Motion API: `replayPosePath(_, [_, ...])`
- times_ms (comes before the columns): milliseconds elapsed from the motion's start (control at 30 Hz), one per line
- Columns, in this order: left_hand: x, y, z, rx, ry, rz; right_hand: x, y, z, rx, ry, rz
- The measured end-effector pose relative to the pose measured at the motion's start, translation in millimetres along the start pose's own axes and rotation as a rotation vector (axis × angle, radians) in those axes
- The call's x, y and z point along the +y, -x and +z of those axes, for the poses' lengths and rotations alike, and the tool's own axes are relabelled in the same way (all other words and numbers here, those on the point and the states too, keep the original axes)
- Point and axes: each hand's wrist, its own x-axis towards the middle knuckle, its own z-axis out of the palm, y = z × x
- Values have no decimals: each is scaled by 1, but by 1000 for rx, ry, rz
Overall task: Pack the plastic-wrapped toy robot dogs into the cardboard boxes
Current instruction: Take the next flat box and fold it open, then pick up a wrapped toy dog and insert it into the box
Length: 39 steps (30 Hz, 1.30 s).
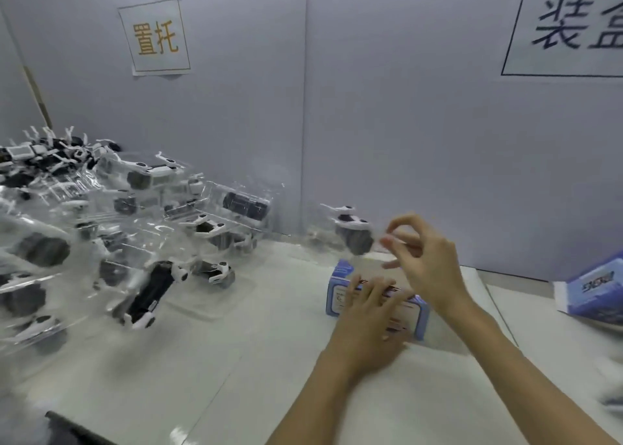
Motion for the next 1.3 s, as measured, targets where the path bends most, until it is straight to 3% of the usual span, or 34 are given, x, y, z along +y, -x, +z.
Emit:
replayPosePath(200, [11, -4, 0, 56, -28, -10, 35, 35, -76, 165, 114, 31])
replayPosePath(367, [16, -17, 8, 150, -108, -128, 73, 61, -100, 278, 104, 135])
replayPosePath(567, [-3, -15, -1, 52, 45, -294, 95, 77, -99, 173, 92, 217])
replayPosePath(733, [-24, -4, -14, 33, 203, -325, 106, 86, -105, -23, 240, 447])
replayPosePath(900, [-19, -6, -7, 160, 234, -307, 96, 82, -95, 68, 431, 608])
replayPosePath(967, [-17, -8, -2, 227, 245, -316, 93, 79, -91, 109, 280, 709])
replayPosePath(1067, [-11, -12, 1, 356, 319, -379, 88, 75, -86, 171, -264, 897])
replayPosePath(1133, [-6, -15, 1, 410, 417, -451, 87, 70, -83, 171, -465, 939])
replayPosePath(1200, [-2, -17, 0, 424, 516, -482, 85, 67, -76, 187, -484, 947])
replayPosePath(1300, [2, -19, 2, 440, 566, -481, 78, 71, -59, 141, -299, 948])
